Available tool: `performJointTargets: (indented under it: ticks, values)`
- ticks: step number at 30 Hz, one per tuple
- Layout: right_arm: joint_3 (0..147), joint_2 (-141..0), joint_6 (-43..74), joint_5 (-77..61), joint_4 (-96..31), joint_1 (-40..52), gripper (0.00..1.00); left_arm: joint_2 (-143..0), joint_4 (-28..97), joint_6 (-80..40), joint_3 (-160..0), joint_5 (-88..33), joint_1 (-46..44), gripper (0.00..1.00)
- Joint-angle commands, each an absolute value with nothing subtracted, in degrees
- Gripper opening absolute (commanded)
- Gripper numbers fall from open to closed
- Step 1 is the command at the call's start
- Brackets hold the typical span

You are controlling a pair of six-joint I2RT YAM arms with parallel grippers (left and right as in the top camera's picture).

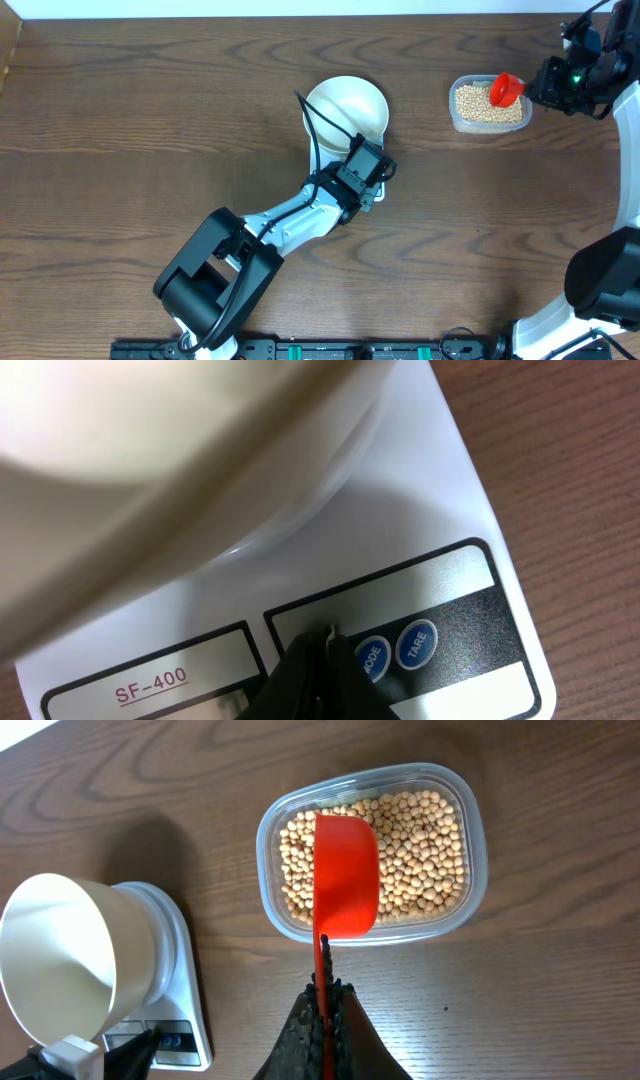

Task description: Scoop item into bowl and weigh 50g on scale

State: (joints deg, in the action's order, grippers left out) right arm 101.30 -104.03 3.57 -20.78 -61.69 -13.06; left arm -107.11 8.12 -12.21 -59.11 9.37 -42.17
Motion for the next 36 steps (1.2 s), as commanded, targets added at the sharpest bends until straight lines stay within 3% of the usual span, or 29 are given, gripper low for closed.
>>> performJointTargets:
  ticks: [1, 36]
  values:
    - [102.26, -103.28, 2.61, -21.37, -61.73, -13.41, 0.01, -112.84, 12.4, -12.71, -55.61, 8.45, -41.82, 0.07]
    - [102.26, -103.28, 2.46, -21.39, -61.98, -13.41, 0.01, -111.72, 11.46, -13.15, -55.61, 11.07, -41.82, 0.07]
